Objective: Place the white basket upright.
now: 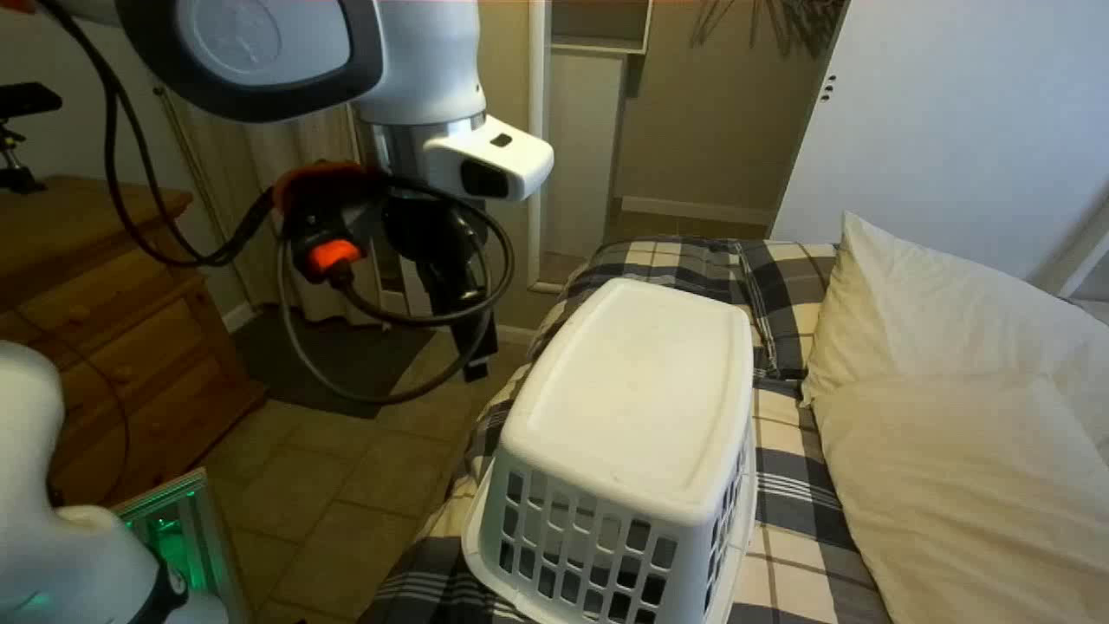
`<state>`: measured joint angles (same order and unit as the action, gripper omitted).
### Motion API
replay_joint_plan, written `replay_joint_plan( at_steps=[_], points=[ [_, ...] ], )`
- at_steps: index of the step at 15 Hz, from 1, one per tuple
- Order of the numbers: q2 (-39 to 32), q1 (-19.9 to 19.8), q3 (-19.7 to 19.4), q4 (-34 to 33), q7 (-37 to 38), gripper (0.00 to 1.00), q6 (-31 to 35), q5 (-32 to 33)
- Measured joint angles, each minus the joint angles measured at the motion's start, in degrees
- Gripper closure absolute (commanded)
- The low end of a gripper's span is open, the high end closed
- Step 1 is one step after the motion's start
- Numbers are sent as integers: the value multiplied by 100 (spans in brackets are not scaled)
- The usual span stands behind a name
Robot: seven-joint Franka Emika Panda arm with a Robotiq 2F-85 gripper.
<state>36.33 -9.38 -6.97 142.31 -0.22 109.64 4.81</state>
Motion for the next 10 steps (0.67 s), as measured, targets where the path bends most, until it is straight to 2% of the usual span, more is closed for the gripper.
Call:
replay_joint_plan(
  at_steps=[8, 10],
  points=[
    [2, 0, 0, -3, 0, 0, 0, 0],
    [2, 16, 132, 44, 11, 0, 2, 78]
  ],
)
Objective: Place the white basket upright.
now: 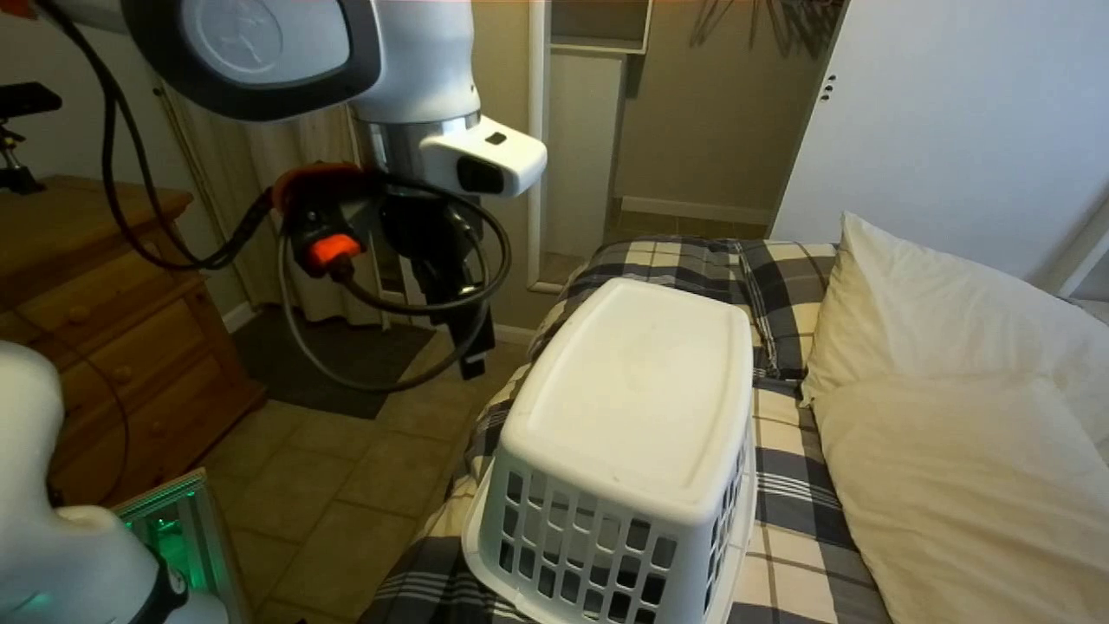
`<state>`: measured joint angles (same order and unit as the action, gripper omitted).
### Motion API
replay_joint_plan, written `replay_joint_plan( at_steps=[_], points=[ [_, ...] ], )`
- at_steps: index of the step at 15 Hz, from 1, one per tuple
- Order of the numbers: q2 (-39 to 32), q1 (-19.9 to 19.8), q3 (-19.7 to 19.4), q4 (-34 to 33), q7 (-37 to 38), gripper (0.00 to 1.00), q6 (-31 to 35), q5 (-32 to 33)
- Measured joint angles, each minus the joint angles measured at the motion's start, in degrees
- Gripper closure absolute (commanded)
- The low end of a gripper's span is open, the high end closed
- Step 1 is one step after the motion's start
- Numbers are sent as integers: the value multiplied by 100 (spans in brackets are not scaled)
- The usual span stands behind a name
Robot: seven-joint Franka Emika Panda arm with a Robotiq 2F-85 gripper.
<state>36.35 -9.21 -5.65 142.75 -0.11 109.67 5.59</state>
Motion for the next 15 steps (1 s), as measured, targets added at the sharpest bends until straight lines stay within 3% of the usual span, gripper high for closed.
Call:
replay_joint_plan(
  at_steps=[5, 10, 12, 15],
  points=[
    [71, 403, 1149, 695, 615, 0, 461, 481],
    [1, 860, 2093, 1549, 1396, 0, 2137, 1121],
    [-279, 802, 2424, 1656, 1778, 0, 2869, 1545],
    [-962, 381, 2900, 1650, 2501, 0, 3699, 2400]
  ],
)
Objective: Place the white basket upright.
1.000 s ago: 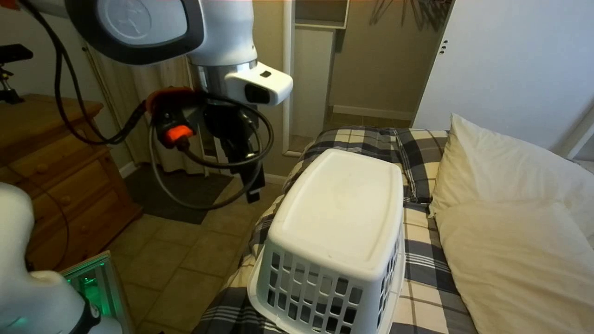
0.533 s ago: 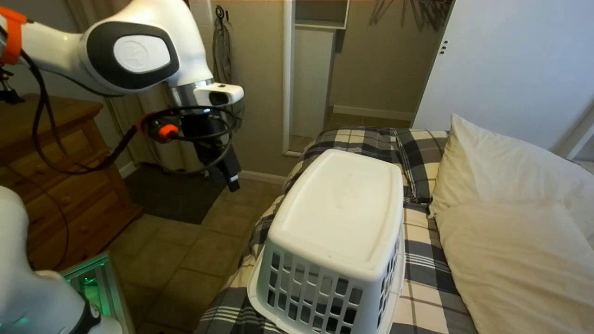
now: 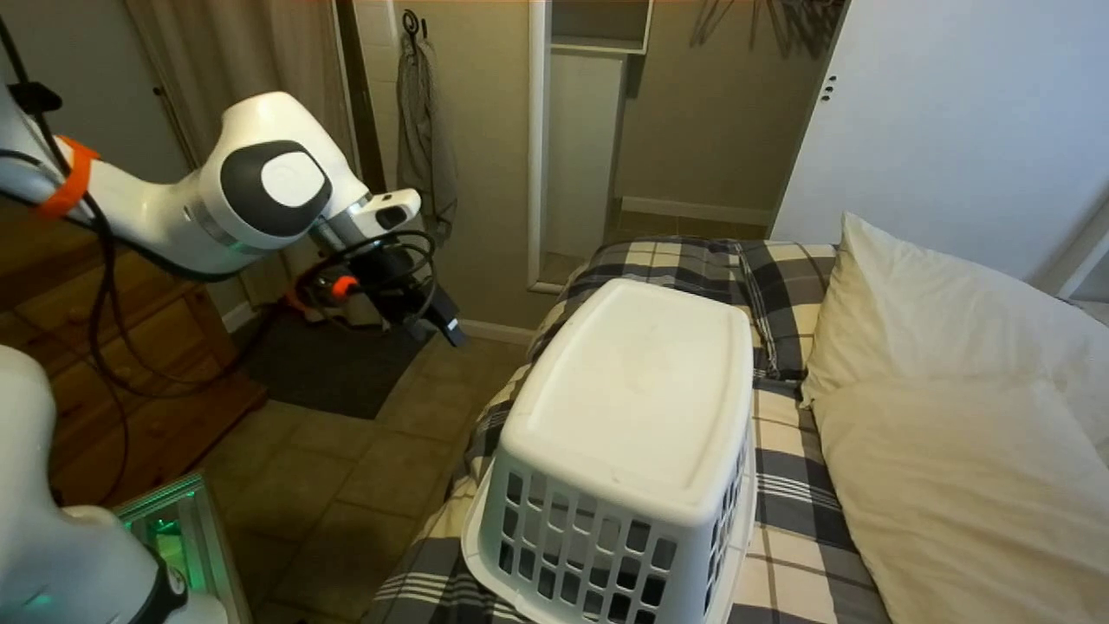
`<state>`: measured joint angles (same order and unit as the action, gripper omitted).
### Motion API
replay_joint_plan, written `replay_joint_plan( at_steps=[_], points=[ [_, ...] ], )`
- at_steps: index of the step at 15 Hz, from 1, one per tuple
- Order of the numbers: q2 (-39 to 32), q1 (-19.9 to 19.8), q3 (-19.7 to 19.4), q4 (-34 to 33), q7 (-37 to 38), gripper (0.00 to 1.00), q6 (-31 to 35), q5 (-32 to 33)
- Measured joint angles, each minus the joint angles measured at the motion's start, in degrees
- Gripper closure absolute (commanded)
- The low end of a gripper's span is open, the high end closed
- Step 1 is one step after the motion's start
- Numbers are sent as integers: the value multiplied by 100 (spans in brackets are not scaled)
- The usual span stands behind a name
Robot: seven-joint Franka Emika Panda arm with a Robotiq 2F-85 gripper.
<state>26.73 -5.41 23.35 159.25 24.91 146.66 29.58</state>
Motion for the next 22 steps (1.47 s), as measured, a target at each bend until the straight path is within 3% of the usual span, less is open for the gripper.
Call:
replay_joint_plan(
  at_steps=[3, 6, 11, 15, 22],
  points=[
    [-717, -649, 525, -160, 786, 0, 334, 1032],
    [-1435, -1247, 1082, -460, 1649, 0, 264, 2152],
    [-2758, -1543, 1433, -1067, 2905, 0, -401, 3827],
    [-3821, -366, 83, -1561, 3320, 0, -757, 4500],
    [-4177, -69, -245, -1796, 3338, 0, -778, 4546]
  ],
)
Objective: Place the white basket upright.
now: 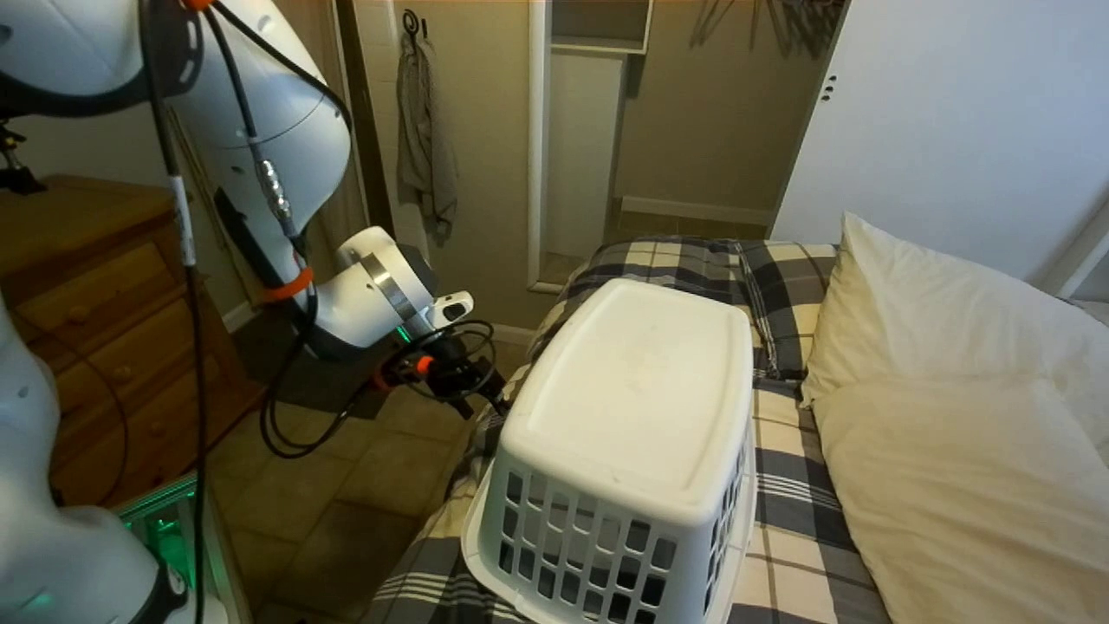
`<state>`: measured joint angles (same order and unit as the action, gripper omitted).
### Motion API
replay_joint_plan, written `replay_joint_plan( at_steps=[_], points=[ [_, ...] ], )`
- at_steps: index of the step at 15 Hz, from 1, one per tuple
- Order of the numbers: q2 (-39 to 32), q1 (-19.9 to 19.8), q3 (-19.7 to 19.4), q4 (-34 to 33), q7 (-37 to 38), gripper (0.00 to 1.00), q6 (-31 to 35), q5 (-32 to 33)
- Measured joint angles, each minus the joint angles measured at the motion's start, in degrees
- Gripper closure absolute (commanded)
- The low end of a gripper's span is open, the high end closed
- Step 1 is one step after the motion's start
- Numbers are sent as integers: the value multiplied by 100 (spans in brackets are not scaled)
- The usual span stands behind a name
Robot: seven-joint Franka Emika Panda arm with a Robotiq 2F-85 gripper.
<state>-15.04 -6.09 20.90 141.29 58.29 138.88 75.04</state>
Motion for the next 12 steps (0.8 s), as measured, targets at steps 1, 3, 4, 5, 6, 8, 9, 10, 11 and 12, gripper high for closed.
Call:
replay_joint_plan(
  at_steps=[1, 3, 4, 5, 6, 8, 9, 10, 11, 12],
  points=[
    [-7, 190, -204, 0, 2, 0, 5, 3],
    [-72, 537, -551, -8, 29, 0, 5, 38],
    [-129, 680, -673, -23, 73, 0, 5, 81],
    [-197, 810, -769, -50, 123, 0, 5, 136],
    [-269, 924, -844, -82, 207, 0, 5, 233],
    [-428, 1101, -958, -165, 437, 0, 6, 485],
    [-524, 1165, -1011, -217, 552, 0, 1, 625],
    [-636, 1207, -1062, -276, 665, 0, 0, 765],
    [-758, 1231, -1115, -349, 769, 0, -2, 918],
    [-880, 1236, -1170, -426, 871, 0, -8, 1079]
  ],
)
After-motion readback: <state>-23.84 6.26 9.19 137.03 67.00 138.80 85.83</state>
